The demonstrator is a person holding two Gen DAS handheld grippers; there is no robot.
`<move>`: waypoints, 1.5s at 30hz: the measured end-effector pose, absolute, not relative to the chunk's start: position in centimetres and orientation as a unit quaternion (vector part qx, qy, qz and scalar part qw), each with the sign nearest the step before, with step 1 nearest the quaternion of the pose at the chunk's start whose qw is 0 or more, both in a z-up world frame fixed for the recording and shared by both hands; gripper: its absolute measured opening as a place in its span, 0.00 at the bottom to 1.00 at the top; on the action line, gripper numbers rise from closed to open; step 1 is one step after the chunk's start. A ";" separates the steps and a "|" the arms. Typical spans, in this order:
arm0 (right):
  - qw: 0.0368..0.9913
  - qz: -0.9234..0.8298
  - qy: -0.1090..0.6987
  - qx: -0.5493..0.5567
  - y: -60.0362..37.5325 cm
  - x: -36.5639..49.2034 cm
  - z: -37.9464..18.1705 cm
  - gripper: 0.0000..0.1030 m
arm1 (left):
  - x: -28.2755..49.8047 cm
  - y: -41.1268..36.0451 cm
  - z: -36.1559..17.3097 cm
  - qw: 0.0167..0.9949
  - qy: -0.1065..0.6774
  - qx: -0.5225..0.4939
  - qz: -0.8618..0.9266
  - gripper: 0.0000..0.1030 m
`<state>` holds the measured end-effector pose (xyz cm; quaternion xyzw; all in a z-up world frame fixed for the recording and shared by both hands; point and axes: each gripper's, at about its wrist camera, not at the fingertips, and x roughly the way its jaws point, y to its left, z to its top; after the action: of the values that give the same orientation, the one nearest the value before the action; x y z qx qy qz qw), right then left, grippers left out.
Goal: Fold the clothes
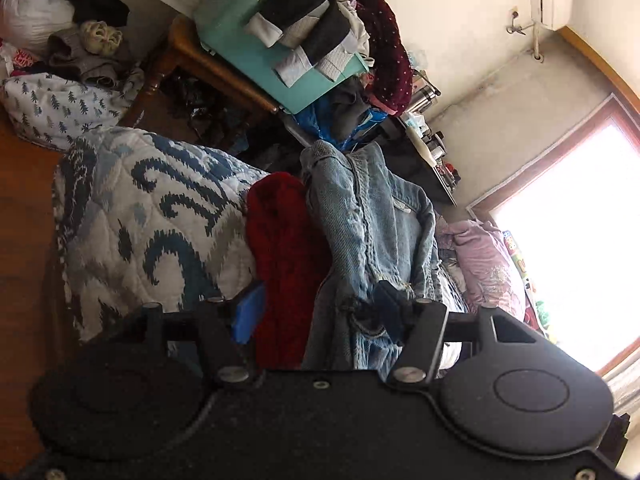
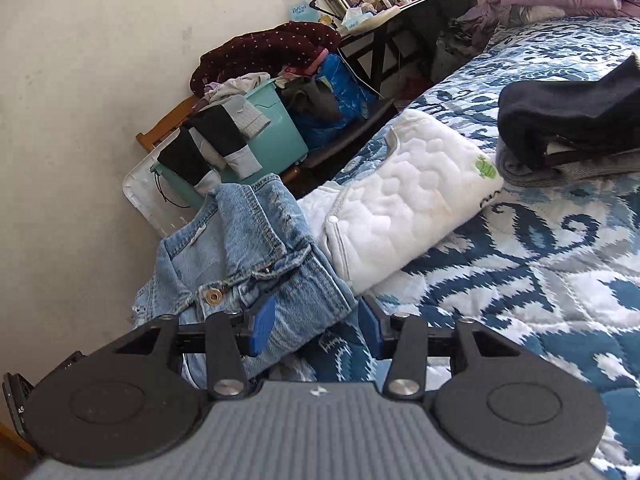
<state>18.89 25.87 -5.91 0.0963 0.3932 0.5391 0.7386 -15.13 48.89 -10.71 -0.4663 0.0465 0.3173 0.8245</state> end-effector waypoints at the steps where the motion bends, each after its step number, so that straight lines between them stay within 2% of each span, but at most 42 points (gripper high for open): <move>1: 0.739 0.536 0.397 0.089 24.4 18.3 -6.0 0.51 | -15.1 48.3 -10.4 0.831 0.054 -0.457 0.313 0.60; 3: 0.744 0.526 0.404 0.078 21.7 17.1 -6.3 0.58 | -14.8 47.4 -9.8 0.847 0.069 -0.435 0.299 0.61; 8: 0.759 0.491 0.419 0.083 15.0 14.1 -6.9 0.60 | -13.1 45.2 -7.9 0.867 0.092 -0.424 0.246 0.61; 12: 0.778 0.465 0.416 0.078 9.8 11.5 -6.4 0.67 | -11.7 42.0 -6.7 0.882 0.113 -0.413 0.198 0.67; 17: 0.798 0.434 0.411 0.079 3.4 9.2 -5.5 0.70 | -8.8 41.3 -3.6 0.912 0.146 -0.332 0.190 0.67; 20: 0.829 0.394 0.391 0.070 0.4 7.5 -4.1 0.74 | -7.8 39.9 -0.9 0.929 0.133 -0.312 0.147 0.68; 21: 0.841 0.377 0.382 0.066 -0.5 7.0 -3.6 0.79 | -7.6 39.1 -0.1 0.933 0.130 -0.306 0.136 0.70; 24: 0.874 0.311 0.370 0.057 -2.5 6.0 -2.6 0.96 | -6.5 34.5 0.9 0.944 0.151 -0.280 0.089 0.86; 26: 0.882 0.278 0.377 0.055 -4.0 5.7 -2.3 0.97 | -5.8 30.1 0.3 0.950 0.172 -0.254 0.056 0.97; 27: 0.886 0.262 0.380 0.055 -4.8 5.5 -2.1 1.00 | -5.5 28.5 -0.1 0.951 0.183 -0.244 0.044 0.98; 32: 0.903 0.180 0.387 0.044 -8.4 4.4 -2.0 1.00 | -3.4 18.4 -2.1 0.947 0.271 -0.171 -0.001 0.99; 45: 0.922 0.097 0.372 0.048 -15.5 1.9 -2.0 1.00 | -2.5 3.9 -0.9 0.953 0.302 0.001 -0.025 1.00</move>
<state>1.94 -15.49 -1.96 0.0484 0.3723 0.0967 0.9218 -2.53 3.91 -0.89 0.0013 0.3021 -0.0251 0.9529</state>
